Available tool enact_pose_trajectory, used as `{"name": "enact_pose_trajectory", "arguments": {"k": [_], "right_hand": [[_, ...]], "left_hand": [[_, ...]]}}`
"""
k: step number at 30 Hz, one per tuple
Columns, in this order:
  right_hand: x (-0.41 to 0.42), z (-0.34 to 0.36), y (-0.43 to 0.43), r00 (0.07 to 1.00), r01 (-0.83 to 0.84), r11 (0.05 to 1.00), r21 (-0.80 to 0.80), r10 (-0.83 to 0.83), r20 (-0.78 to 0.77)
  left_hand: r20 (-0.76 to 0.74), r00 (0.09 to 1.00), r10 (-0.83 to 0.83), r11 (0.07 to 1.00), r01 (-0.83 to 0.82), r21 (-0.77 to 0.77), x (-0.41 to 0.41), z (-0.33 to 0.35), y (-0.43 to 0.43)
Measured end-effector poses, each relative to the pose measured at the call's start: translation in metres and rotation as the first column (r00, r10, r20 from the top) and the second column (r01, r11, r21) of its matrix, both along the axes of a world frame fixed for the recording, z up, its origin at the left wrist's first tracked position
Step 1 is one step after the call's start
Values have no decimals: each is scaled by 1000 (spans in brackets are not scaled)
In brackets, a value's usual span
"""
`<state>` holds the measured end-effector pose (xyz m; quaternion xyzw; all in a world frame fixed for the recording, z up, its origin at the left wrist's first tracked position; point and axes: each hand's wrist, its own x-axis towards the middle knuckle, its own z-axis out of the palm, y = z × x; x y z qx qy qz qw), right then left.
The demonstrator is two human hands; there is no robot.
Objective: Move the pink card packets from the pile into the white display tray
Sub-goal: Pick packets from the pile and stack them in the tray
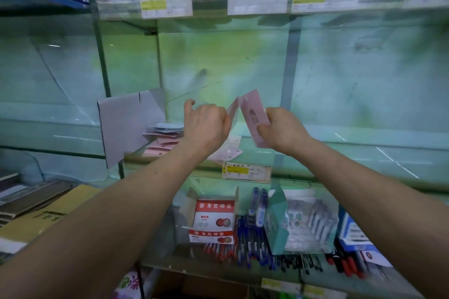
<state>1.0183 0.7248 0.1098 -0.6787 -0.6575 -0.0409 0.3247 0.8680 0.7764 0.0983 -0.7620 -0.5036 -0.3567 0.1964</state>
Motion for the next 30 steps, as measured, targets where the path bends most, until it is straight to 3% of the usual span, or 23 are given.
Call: {"name": "enact_pose_trajectory", "arguments": {"k": [10, 16, 20, 30], "right_hand": [[41, 15, -71, 990, 37, 999, 32, -33, -138], [68, 15, -143, 984, 54, 994, 96, -36, -175], [87, 10, -201, 984, 117, 991, 63, -107, -141], [133, -35, -353, 941, 328, 926, -185, -338, -20]], "left_hand": [[-3, 991, -133, 976, 132, 173, 30, 13, -57], [11, 964, -265, 947, 258, 192, 65, 12, -115], [-53, 930, -363, 921, 367, 132, 93, 3, -171], [-297, 848, -439, 897, 433, -87, 169, -40, -300]]}}
